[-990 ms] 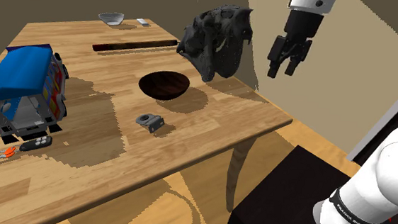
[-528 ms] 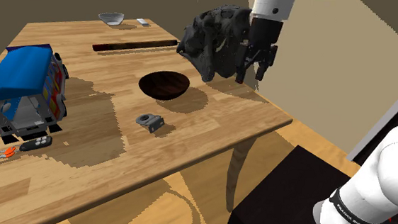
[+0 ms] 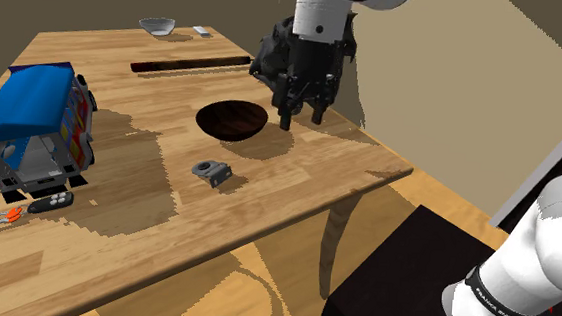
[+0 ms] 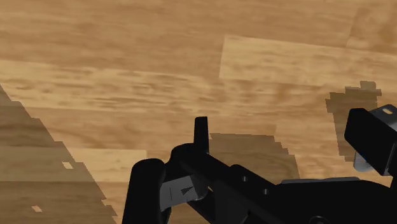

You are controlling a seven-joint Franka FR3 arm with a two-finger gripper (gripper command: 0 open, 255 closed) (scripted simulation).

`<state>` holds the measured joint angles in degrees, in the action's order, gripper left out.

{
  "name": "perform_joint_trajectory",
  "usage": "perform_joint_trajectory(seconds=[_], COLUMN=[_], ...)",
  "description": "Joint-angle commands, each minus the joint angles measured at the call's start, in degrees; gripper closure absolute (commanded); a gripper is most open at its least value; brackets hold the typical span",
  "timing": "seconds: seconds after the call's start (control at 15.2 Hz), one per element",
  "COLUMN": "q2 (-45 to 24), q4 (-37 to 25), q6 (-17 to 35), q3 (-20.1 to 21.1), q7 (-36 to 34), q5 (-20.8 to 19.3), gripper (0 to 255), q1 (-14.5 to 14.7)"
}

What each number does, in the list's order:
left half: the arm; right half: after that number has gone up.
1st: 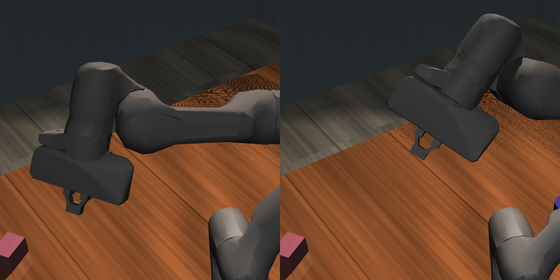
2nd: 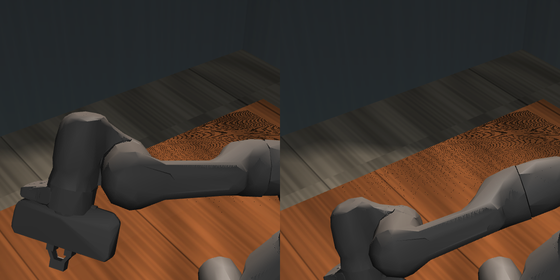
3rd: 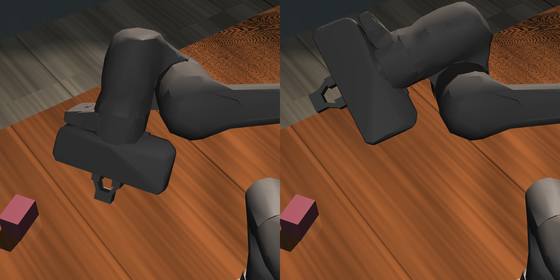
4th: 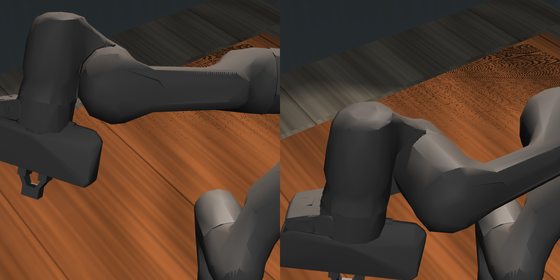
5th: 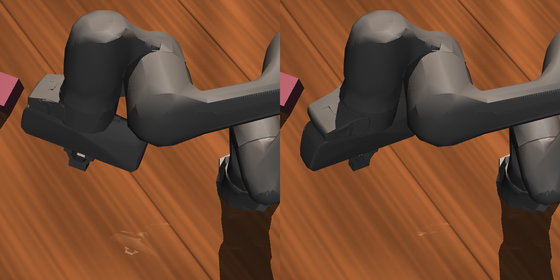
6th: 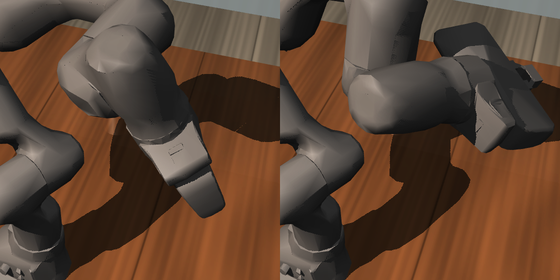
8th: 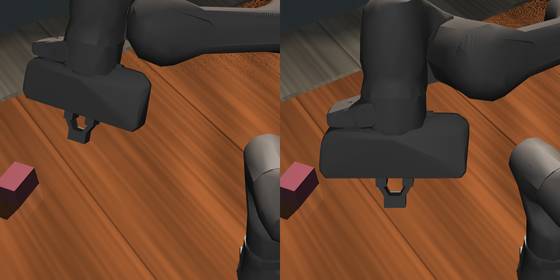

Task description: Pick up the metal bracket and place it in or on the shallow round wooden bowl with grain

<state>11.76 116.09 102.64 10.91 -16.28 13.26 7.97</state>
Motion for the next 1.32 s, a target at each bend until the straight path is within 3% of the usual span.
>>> perform_joint_trajectory(seconds=[0.0,0.79,1.25], q2=[-4.2,-30.3,-30.5], q4=[-3.6,-30.6,-25.5], q6=[0.4,-2.1,3.2], q3=[1.3,6.1,6.2], q7=[-1.5,-10.0,-9.8], q5=[-0.2,-5.1,-5.0], gripper=[0,0,0], q1=[0.7,7.2,7.7])
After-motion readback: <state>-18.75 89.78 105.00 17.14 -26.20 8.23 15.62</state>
